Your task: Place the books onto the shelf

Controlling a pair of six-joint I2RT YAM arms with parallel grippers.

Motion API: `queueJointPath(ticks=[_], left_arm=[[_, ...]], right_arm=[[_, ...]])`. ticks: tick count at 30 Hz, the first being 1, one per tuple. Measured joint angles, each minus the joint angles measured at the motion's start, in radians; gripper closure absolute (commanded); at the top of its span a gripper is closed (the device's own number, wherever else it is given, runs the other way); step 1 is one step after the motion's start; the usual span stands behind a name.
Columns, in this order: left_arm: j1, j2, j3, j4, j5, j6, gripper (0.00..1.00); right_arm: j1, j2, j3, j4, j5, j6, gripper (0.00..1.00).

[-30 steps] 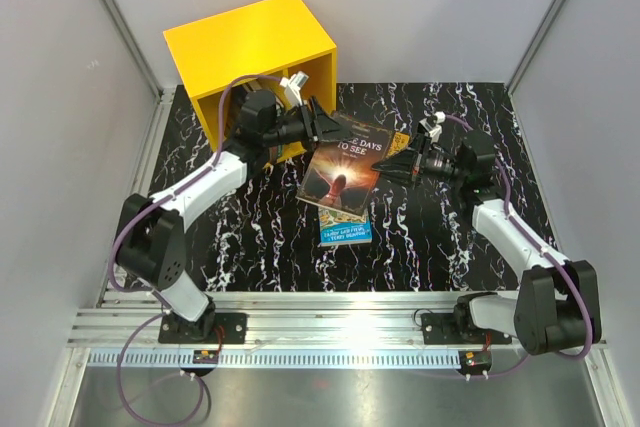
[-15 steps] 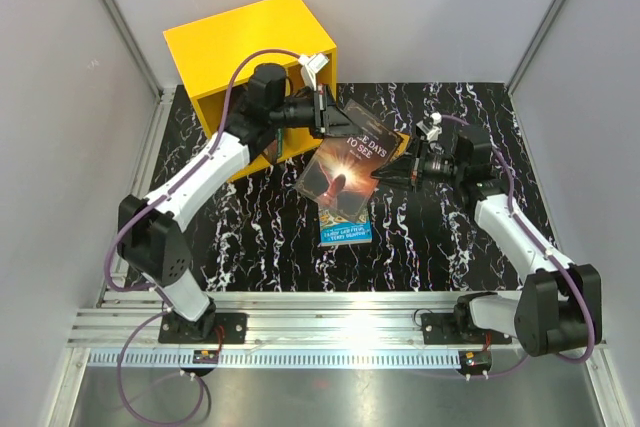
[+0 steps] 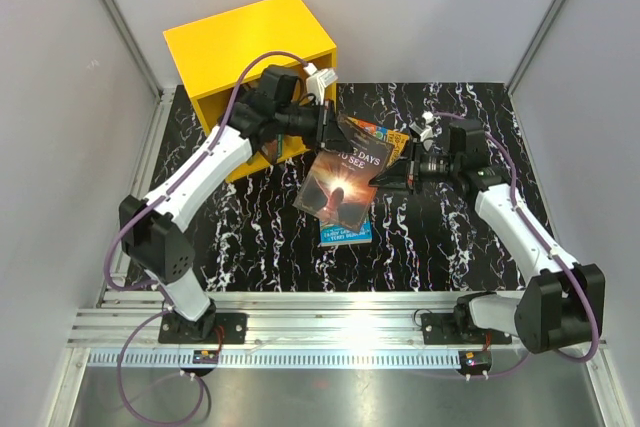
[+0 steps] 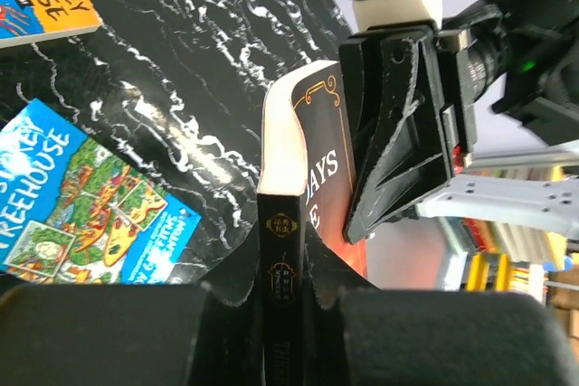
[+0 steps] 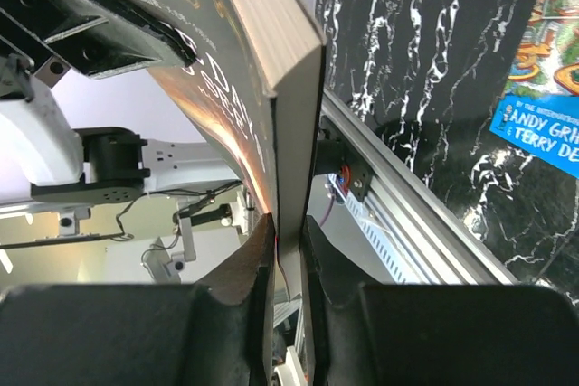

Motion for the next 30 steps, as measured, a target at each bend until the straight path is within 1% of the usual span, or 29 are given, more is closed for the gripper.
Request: queueJointPath(ticks=[3, 6, 7, 9, 12, 13, 14, 16, 17, 19, 22, 25, 30], left_arm=[[-0.015, -0.002, 0.000, -0.026, -0.062, 0.032, 1.00], [-0.045, -0.004, -0.001, -0.057, -0.196, 0.041, 1.00], [-0.059, -0.008, -0.009, -0.056, -0.256, 0.036, 1.00], [-0.087, -0.024, -0.042, -0.031, -0.370, 0.011, 1.00], [-0.140, -0.058, -0.116, 0.047, -0.533, -0.033, 1.00], [-0.154, -0.063, -0.123, 0.050, -0.586, -0.030, 1.00], [-0.169, -0.069, -0.129, 0.047, -0.653, -0.026, 1.00], [-0.187, -0.066, -0.130, 0.034, -0.798, 0.006, 1.00], [-0.193, -0.061, -0.126, 0.026, -0.861, 0.013, 1.00], [-0.201, -0.042, -0.100, 0.016, -0.977, 0.011, 1.00], [-0.234, -0.026, -0.086, 0.059, -1.141, 0.044, 1.00], [-0.284, -0.020, -0.109, 0.177, -1.324, 0.120, 1.00], [-0.335, 0.069, -0.093, 0.415, -1.535, 0.278, 1.00]], right_arm=[[0.002, 0.013, 0.014, -0.047, 0.017, -0.035, 1.00], [0.002, 0.034, 0.031, -0.102, 0.064, -0.064, 1.00], [0.002, 0.043, 0.047, -0.141, 0.103, -0.078, 0.93], [0.002, 0.050, 0.080, -0.210, 0.180, -0.099, 0.92], [0.000, 0.040, 0.129, -0.299, 0.301, -0.113, 0.60], [-0.005, 0.029, 0.139, -0.333, 0.343, -0.115, 0.47], [-0.020, 0.011, 0.148, -0.365, 0.385, -0.118, 0.28], [-0.041, -0.018, 0.171, -0.424, 0.449, -0.130, 0.19], [-0.050, -0.029, 0.191, -0.455, 0.482, -0.140, 0.17], [-0.058, -0.040, 0.237, -0.511, 0.534, -0.159, 0.17], [-0.061, -0.048, 0.282, -0.570, 0.581, -0.185, 0.17], [-0.063, -0.049, 0.290, -0.614, 0.596, -0.195, 0.18], [-0.063, -0.048, 0.285, -0.667, 0.591, -0.194, 0.19]])
